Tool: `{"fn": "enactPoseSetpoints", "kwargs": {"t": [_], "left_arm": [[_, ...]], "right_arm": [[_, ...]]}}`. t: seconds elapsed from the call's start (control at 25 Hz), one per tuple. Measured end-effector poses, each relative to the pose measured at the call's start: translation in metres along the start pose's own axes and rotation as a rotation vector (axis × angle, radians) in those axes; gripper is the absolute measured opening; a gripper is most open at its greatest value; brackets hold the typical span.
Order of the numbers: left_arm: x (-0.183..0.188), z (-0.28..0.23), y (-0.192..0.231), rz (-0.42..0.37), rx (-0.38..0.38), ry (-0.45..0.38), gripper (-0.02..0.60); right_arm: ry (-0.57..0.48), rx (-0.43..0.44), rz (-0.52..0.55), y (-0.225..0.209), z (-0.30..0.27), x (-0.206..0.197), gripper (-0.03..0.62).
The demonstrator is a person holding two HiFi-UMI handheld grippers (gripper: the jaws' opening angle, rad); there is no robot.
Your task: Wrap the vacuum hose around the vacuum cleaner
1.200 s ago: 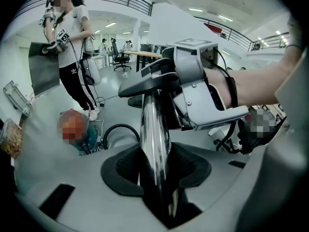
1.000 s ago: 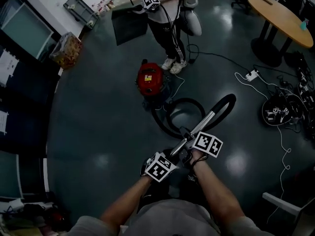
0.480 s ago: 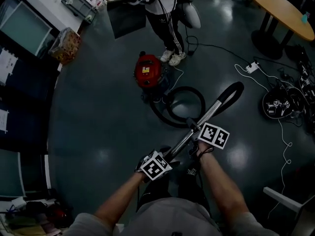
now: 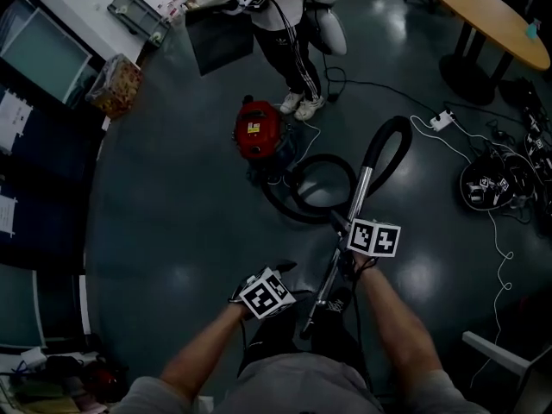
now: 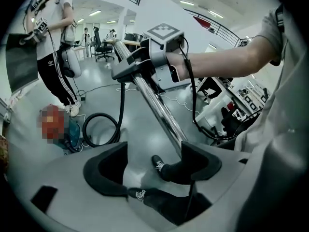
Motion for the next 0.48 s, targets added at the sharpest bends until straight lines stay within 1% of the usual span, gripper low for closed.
{"fn": "enactPoseSetpoints", "kwargs": {"t": [0.12, 0.24, 0.32, 0.48], "left_arm": [[0.007, 0.000, 0.011, -0.018, 0.022, -0.029, 0.350], [0.019, -0.001, 0.023, -0.055, 0.041, -0.049, 0.348], [0.027, -0.001, 0.029, -0.073, 0.042, -0.062, 0.348], [0.044, 0.000, 0.045, -0.121, 0.041, -0.098, 0.348]], "right_arm": [[0.033, 0.010, 0.074, -0.003, -0.007, -0.003, 0.112], [0.047, 0.025, 0.149, -0.004, -0.016, -0.004, 0.112], [0.061, 0.026, 0.191, -0.004, -0.023, -0.008, 0.111], [0.122, 0.013, 0.280, -0.006, -0.031, -0.019, 0.111]]}}
Point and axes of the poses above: the fingertips, and each gripper's own axes: z backward along the fingers, y to its left, x out of its top, the point moved 4 cm from there along z, backward along the fingers, and after that the axes turned 5 degrees about -y, right-handed, at the moved point
